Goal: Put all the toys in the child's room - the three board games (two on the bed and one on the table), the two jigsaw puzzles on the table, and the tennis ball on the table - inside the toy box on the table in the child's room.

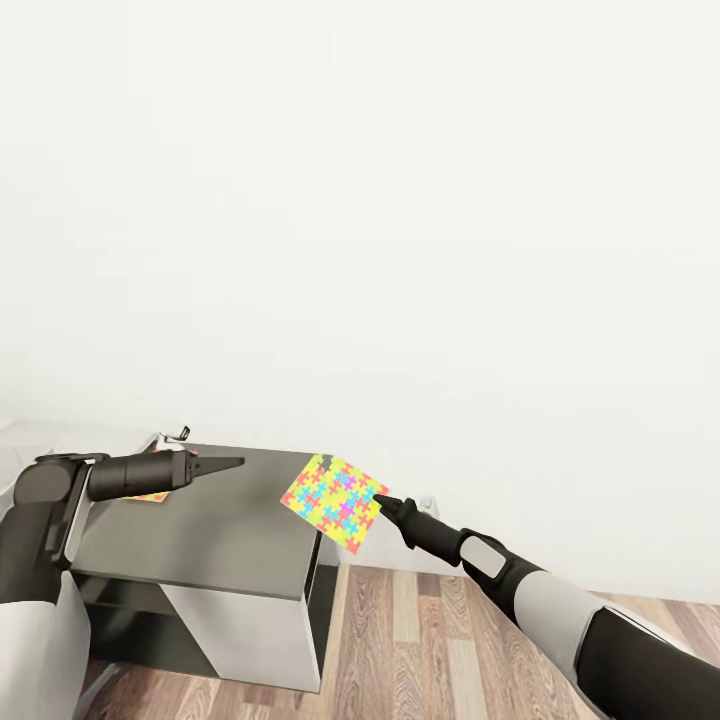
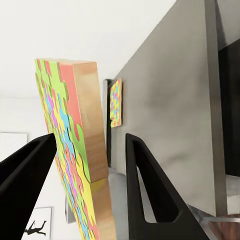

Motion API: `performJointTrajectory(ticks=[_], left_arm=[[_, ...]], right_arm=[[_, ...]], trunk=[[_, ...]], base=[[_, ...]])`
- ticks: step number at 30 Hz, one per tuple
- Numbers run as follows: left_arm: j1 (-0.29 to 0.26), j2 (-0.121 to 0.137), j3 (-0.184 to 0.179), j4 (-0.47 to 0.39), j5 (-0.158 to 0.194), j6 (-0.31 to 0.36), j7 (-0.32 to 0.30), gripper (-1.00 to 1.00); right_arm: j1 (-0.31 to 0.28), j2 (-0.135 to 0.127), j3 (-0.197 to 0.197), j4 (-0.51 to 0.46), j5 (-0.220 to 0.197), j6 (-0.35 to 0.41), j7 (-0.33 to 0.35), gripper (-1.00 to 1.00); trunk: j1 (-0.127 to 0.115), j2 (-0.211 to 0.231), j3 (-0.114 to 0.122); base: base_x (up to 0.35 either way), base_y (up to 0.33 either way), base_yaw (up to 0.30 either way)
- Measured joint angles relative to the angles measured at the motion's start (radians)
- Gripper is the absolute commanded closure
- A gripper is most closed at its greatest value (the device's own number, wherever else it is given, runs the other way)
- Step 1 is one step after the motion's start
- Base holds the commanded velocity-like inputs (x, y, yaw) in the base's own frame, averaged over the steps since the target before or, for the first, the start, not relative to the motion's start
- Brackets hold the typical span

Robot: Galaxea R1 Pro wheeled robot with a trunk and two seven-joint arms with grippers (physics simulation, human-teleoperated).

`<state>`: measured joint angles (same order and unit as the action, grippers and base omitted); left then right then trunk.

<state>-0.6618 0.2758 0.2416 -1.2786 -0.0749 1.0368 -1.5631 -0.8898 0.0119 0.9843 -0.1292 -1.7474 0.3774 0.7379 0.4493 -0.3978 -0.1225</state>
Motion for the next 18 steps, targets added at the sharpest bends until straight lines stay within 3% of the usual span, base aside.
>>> performJointTrajectory(ticks=[18], left_arm=[[0.000,0.000,0.002,0.000,0.000,0.000,0.000,-1.00]], right_arm=[[0.000,0.000,0.000,0.001,0.000,0.000,0.000,1.00]], trunk=[[0.000,0.000,0.000]], base=[[0.000,0.000,0.020]])
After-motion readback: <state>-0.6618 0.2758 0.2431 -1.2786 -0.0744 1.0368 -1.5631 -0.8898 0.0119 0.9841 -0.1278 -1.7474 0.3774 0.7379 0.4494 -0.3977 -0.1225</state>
